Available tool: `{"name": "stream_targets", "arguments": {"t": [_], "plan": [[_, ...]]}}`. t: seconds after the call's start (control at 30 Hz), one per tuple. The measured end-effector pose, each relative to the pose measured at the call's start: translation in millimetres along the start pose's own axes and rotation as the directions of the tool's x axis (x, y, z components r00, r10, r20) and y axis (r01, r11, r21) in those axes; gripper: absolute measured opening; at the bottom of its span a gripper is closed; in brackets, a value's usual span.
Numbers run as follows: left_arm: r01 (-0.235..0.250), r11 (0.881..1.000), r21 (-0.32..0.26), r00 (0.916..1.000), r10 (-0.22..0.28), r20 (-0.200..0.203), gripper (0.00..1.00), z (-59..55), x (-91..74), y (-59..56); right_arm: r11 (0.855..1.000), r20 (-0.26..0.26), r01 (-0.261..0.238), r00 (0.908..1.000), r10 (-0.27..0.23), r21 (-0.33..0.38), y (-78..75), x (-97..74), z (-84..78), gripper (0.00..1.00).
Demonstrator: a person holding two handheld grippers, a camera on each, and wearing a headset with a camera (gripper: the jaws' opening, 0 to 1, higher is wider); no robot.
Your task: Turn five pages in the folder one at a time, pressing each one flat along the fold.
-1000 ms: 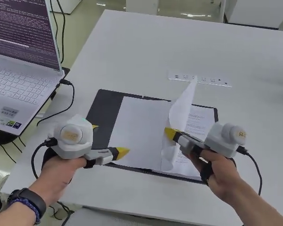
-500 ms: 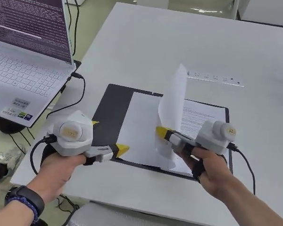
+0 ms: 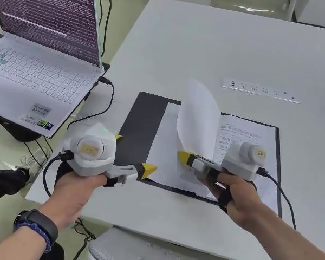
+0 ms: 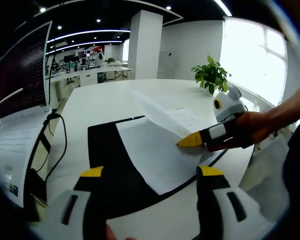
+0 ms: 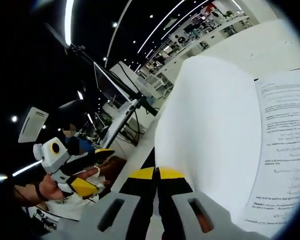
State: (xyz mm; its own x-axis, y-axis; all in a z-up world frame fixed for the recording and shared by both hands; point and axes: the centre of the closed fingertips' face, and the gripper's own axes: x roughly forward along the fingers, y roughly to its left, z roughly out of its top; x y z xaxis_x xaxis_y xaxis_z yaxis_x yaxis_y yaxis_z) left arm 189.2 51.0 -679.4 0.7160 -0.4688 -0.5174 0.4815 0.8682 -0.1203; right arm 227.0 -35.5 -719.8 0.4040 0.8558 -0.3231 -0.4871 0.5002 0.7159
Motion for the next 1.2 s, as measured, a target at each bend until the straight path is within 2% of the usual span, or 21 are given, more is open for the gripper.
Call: {"name": "stream_targets", "arguments": {"t": [0.13,0.3,0.4,0.67,0.93,1.03,1.2], "plan": [[-0.008,1.000,-0.017,1.0000,0.008,0.002,0.73,-3.3,-2.0,3.3,1.000,-0.018,0.003,0.9998,-0.002,0.026,-2.6,13.1,-6.2,0.00],[-0.005,1.000,-0.026,1.0000,0.005,-0.006,0.72,-8.4,-3.3,2.0,0.998,-0.044,0.016,0.9989,-0.014,0.054,-6.1,30.2,-16.0,0.00],[-0.006,0.999,-0.032,1.0000,0.006,-0.006,0.72,-9.6,-4.7,1.7,0.994,-0.067,0.060,0.9963,-0.054,0.095,-15.0,37.6,-25.4,0.00],[-0.018,0.998,-0.067,0.9996,0.019,0.022,0.72,-6.3,-7.5,1.0,0.983,-0.063,0.085,0.9952,-0.076,0.163,-21.1,55.9,-38.8,0.00],[-0.022,0.997,-0.078,0.9996,0.024,0.017,0.72,-11.3,-9.5,3.0,0.972,-0.079,0.118,0.9915,-0.104,0.205,-26.8,65.4,-48.6,0.03],[-0.037,0.995,-0.091,0.9992,0.038,0.009,0.72,-15.8,-11.5,8.0,0.961,-0.081,0.096,0.9937,-0.078,0.260,-23.4,66.1,-49.9,0.08],[-0.044,0.993,-0.108,0.9990,0.044,-0.002,0.72,-22.8,-13.3,12.3,0.971,-0.069,0.051,0.9970,-0.036,0.235,-13.6,64.8,-48.1,0.18]]}}
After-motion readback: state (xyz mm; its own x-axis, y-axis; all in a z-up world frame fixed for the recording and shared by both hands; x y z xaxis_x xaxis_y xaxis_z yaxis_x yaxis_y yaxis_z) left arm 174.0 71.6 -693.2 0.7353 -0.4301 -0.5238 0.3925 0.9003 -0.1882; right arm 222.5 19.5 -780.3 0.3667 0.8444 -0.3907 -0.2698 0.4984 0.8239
